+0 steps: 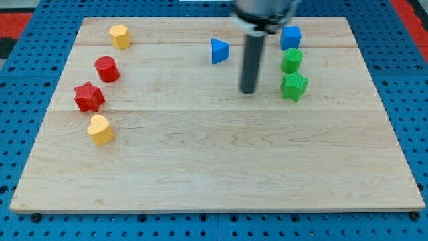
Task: Move the blue triangle horizontal to the green circle
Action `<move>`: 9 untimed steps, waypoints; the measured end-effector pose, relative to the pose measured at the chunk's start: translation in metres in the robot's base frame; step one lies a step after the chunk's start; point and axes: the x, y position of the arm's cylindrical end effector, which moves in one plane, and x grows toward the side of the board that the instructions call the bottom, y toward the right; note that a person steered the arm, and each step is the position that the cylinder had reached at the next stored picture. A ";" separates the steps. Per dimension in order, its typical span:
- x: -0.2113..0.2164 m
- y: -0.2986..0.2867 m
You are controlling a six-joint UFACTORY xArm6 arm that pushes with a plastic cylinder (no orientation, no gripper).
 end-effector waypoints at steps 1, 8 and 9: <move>-0.023 -0.032; -0.140 0.003; -0.123 -0.031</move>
